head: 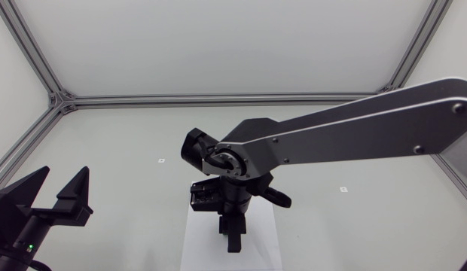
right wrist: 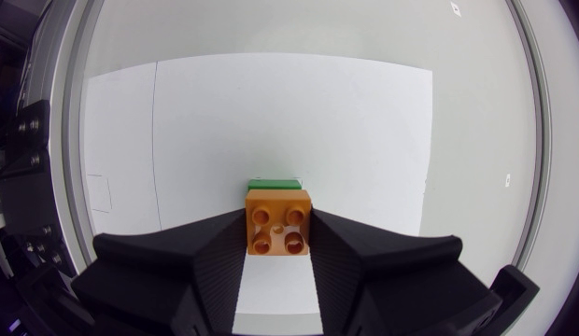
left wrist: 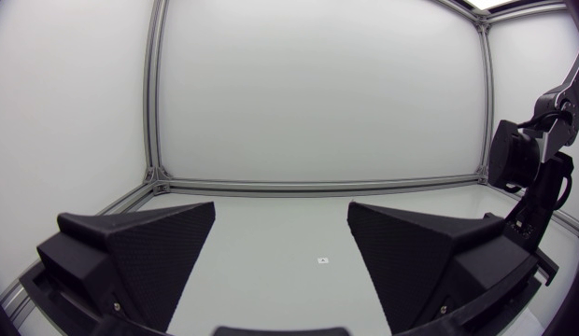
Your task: Pick up the orange 2x2 brick with the right arm and stack it on top of the green 2x2 brick in the center
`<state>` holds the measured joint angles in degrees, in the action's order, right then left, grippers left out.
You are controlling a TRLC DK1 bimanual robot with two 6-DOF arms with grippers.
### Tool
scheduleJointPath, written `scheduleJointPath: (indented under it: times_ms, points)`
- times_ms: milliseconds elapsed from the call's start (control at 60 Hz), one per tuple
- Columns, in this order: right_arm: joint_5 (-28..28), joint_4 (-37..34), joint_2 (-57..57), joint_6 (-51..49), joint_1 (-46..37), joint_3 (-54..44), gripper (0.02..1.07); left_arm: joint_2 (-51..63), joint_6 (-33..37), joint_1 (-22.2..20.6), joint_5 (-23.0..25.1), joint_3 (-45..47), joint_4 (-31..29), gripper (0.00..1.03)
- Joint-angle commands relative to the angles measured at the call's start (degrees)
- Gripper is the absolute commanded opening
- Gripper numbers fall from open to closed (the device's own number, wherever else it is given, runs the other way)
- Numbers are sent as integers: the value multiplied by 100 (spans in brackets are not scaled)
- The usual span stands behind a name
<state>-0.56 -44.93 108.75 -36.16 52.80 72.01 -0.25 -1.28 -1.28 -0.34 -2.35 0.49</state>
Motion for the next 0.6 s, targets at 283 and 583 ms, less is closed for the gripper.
scheduleJointPath:
  times_ms: [283,583]
  points:
    - [47,1,129,118,91,-143,8,-45,75,14,25,235,-84,99]
    - [144,-25,252,180,91,-152,8,-45,75,14,25,235,-84,99]
